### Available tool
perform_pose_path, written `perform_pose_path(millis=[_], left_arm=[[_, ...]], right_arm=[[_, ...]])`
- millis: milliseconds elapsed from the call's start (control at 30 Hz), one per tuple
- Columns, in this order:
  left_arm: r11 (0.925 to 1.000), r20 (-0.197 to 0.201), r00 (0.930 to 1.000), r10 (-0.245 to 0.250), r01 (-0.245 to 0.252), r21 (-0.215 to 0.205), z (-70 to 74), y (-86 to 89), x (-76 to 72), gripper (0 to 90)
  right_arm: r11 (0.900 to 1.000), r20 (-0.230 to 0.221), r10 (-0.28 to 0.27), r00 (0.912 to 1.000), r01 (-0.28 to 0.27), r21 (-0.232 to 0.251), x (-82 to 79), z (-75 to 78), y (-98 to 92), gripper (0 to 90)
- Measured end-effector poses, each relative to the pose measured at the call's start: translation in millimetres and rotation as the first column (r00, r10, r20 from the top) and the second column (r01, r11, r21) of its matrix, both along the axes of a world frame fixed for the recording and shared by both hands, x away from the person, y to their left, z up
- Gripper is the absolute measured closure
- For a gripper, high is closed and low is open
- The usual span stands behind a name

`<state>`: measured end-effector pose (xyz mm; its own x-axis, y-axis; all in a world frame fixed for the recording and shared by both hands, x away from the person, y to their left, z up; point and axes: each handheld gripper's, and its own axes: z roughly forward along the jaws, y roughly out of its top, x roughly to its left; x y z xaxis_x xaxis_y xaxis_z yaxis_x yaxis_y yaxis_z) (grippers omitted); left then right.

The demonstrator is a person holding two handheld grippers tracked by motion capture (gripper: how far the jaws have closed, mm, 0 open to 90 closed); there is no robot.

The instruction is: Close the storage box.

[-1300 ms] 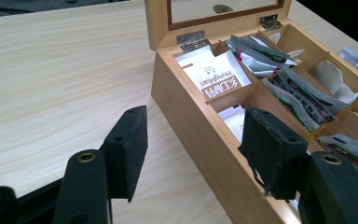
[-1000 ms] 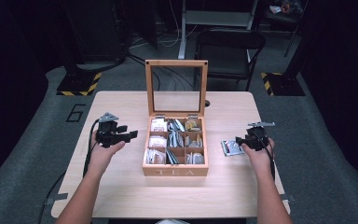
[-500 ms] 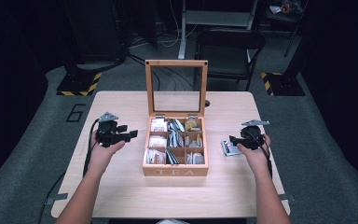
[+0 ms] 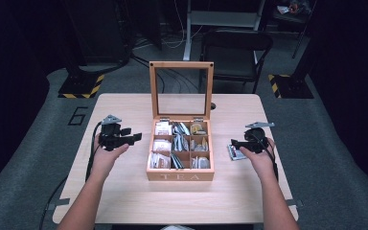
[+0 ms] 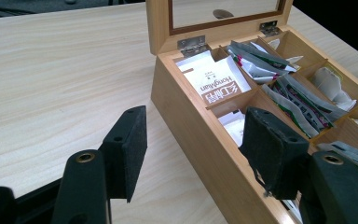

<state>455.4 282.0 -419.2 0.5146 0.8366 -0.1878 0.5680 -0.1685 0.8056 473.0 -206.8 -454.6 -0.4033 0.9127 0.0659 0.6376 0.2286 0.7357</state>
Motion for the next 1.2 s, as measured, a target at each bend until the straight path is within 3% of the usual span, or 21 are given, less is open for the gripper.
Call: perform_pose_path(millis=[167, 400, 633, 767, 1033, 1200], left_arm=[[0.9999, 0.000, 0.9999, 0.010, -0.010, -0.005, 0.7, 0.6, -0.3, 39.9], [0.9999, -0.006, 0.9999, 0.014, -0.014, 0.004, 0.6, 0.8, 0.8, 39.9], [0.9997, -0.008, 0.9998, 0.016, -0.016, -0.021, 1.5, 1.9, 0.1, 39.5], [0.9996, -0.008, 0.9999, 0.014, -0.014, -0.026, 2.0, 0.6, -1.0, 39.6], [0.9999, -0.002, 1.0000, 0.004, -0.004, -0.010, 2.9, 1.2, -1.0, 40.0], [0.9997, -0.009, 0.9999, 0.014, -0.014, -0.021, 2.0, 1.0, -1.2, 40.0]], right_arm=[[1.000, 0.030, 0.012, 0.9995, -0.012, 0.001, -2.4, 6.8, 3.4, 28.4], [1.000, 0.028, 0.029, 0.9992, -0.029, -0.009, -4.8, 10.5, 9.0, 26.9], [0.997, 0.014, 0.082, 0.9966, -0.082, -0.010, -5.0, 15.9, 18.2, 43.8], [0.994, 0.010, 0.104, 0.9946, -0.104, 0.016, -2.7, 20.2, 24.5, 45.1], [0.988, 0.021, 0.152, 0.9882, -0.152, 0.016, 6.7, 45.2, 42.2, 47.4], [0.986, 0.041, 0.166, 0.9852, -0.167, 0.014, 15.2, 62.5, 50.4, 46.9]])
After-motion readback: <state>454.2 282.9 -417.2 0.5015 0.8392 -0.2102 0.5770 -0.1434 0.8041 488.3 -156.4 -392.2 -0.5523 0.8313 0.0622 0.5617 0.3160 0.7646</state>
